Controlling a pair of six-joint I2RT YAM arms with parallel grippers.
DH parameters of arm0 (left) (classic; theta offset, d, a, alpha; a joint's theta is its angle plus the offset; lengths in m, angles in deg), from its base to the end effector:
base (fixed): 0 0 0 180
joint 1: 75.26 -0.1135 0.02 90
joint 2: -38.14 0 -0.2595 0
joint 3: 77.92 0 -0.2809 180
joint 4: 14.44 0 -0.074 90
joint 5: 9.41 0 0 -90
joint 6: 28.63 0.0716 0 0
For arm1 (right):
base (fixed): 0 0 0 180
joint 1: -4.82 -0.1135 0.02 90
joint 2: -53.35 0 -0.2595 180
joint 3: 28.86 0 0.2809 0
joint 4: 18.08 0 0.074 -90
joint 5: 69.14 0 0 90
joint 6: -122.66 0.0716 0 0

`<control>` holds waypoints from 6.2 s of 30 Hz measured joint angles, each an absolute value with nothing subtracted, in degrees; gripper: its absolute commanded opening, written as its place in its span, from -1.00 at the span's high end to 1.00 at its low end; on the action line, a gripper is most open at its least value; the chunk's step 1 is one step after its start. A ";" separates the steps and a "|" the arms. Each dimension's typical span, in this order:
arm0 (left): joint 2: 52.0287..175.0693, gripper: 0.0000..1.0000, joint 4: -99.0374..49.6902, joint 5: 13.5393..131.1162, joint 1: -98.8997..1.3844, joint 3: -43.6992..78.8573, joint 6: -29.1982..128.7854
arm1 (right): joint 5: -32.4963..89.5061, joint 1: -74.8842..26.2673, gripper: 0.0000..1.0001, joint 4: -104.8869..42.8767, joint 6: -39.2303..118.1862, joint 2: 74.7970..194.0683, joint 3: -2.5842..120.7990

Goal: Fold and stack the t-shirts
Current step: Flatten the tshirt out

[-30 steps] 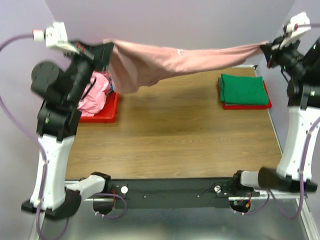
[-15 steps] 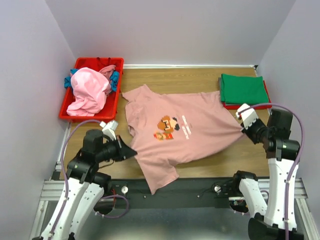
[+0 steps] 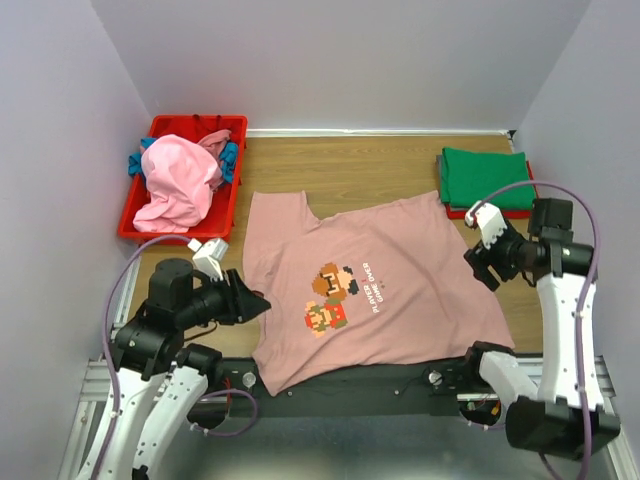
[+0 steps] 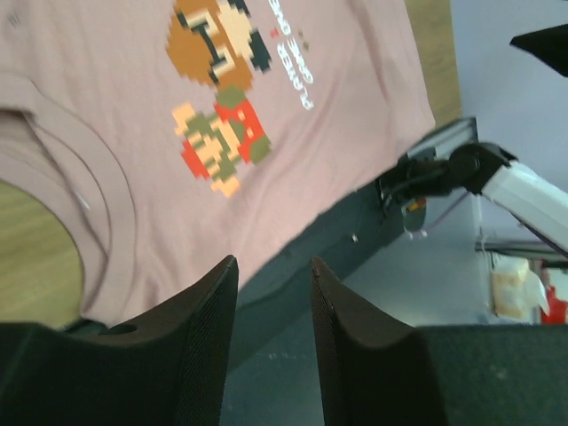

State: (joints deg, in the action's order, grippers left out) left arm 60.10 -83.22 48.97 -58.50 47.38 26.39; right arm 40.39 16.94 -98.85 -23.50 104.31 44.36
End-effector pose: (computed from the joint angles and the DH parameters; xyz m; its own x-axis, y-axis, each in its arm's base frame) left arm 0.1086 -0.0719 0.2831 -0.8351 -0.2584 -0.4857 0.2108 0.6652 -0.7163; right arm 0.1912 -0.0166 0.3008 -0.4868 -0.6961 -0.5277 -0.6774 0.6823 -0.2751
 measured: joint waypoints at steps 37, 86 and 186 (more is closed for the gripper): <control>161.08 0.12 -53.98 93.01 -62.55 -9.80 59.68 | 72.52 16.94 -0.50 -70.48 0.35 143.59 45.54; 137.23 1.00 -50.92 96.21 -64.34 15.71 57.28 | 62.58 11.17 -0.48 -69.37 1.81 156.29 59.66; 79.51 1.00 -16.17 72.14 -69.30 -3.05 39.09 | 33.33 -1.20 0.99 -61.39 10.14 114.26 99.13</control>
State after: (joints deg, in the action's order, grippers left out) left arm 79.51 -16.17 72.14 -69.30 -3.05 39.09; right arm 33.33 -1.20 -61.39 10.14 114.26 99.13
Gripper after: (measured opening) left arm 0.006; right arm 0.005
